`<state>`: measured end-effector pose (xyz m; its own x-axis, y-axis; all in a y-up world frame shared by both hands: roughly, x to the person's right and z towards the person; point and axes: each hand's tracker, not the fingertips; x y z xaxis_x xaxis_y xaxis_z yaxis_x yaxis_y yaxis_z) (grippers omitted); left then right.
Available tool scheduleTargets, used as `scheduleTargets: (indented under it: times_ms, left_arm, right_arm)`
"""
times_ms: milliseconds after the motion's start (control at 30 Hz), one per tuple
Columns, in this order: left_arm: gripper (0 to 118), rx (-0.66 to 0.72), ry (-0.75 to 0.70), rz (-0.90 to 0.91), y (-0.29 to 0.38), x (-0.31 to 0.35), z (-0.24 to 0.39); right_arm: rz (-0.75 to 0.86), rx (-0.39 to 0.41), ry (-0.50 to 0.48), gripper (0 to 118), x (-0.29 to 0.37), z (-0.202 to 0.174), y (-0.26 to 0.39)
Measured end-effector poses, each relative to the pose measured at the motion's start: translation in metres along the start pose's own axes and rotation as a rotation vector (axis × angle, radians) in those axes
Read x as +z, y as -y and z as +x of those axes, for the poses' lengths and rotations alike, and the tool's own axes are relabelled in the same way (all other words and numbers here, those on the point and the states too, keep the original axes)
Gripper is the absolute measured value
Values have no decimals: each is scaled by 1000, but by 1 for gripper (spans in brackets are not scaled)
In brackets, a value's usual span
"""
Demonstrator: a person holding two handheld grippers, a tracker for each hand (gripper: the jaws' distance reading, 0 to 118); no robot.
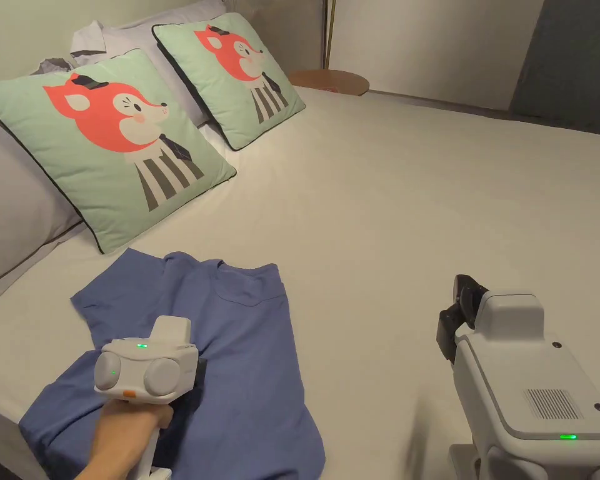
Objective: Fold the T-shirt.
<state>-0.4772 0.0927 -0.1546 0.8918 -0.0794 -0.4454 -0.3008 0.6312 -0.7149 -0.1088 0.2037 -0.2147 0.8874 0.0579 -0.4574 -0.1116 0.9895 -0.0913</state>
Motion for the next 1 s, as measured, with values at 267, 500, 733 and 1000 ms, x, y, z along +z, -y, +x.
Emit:
scheduleTargets:
  times_ms: [267,500,733,1000]
  left_arm:
    - [1,27,74,182,-20,68,-3]
    - [1,-29,262,400,-82,162,47]
    - [1,-147,472,575,-135,238,130]
    - [1,-314,674,681,-153,283,243]
  right_arm:
    - [26,-21,17,0,11,20,-1]
    - [75,-48,71,0,44,50,-16]
    - [134,-36,195,0,85,101,-30]
    - [163,-31,343,0,130,156,-36]
